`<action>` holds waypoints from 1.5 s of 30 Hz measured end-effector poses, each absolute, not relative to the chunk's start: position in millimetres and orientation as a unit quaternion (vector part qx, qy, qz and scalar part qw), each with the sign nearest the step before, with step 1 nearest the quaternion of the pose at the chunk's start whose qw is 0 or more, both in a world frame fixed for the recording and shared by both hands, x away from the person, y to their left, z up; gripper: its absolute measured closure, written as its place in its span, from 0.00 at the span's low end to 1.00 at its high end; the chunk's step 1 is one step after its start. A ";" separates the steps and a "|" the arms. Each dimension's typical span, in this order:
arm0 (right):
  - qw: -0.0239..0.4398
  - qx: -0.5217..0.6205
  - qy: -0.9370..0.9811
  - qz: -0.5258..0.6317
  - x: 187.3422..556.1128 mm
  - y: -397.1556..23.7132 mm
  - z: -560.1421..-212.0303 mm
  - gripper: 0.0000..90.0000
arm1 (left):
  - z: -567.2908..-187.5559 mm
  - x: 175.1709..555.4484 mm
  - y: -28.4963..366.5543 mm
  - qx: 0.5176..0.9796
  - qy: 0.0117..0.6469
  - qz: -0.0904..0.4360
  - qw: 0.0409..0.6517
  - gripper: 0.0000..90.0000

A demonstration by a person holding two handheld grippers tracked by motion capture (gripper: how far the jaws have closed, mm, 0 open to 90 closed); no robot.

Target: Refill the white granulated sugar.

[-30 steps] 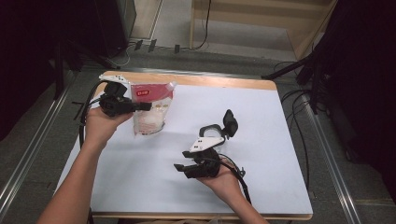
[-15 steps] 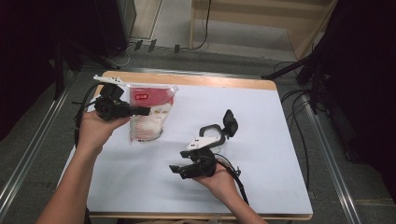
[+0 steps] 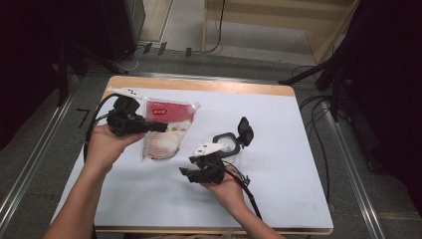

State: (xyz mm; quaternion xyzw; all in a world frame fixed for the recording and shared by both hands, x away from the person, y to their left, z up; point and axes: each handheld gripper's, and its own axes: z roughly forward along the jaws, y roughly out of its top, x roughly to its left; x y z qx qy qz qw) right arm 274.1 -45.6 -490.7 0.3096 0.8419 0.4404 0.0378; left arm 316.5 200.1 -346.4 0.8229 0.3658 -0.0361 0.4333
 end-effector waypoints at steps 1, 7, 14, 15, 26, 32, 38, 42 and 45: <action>0.041 0.312 0.840 0.442 274.5 -44.9 -491.1 0.55 | -347.1 315.7 198.6 0.822 0.364 -0.044 0.436 1.00; 0.055 0.313 0.840 0.439 274.5 -43.8 -492.7 0.57 | -344.4 311.4 189.6 0.822 0.354 -0.061 0.442 1.00; 0.059 0.320 0.838 0.437 275.0 -45.9 -494.9 0.63 | -340.7 306.0 175.3 0.827 0.346 -0.080 0.436 1.00; 0.063 0.323 0.834 0.442 275.5 -47.4 -495.7 0.64 | -341.3 304.5 173.6 0.822 0.350 -0.095 0.438 1.00; 0.096 0.313 0.810 0.487 267.7 -50.0 -501.5 0.67 | -346.6 307.1 178.5 0.791 0.374 -0.157 0.458 1.00; 0.094 0.270 0.824 0.490 260.1 -45.6 -498.2 0.69 | -346.6 307.5 180.0 0.789 0.385 -0.139 0.457 1.00; 0.100 0.231 0.844 0.473 251.7 -37.1 -493.4 0.66 | -348.2 305.8 168.6 0.808 0.371 -0.119 0.442 1.00; 0.109 0.218 0.851 0.466 245.6 -32.2 -492.6 0.63 | -349.6 304.8 162.4 0.814 0.372 -0.106 0.434 1.00; 0.105 0.213 0.854 0.462 244.3 -30.3 -492.0 0.62 | -351.7 305.3 160.1 0.814 0.368 -0.108 0.436 1.00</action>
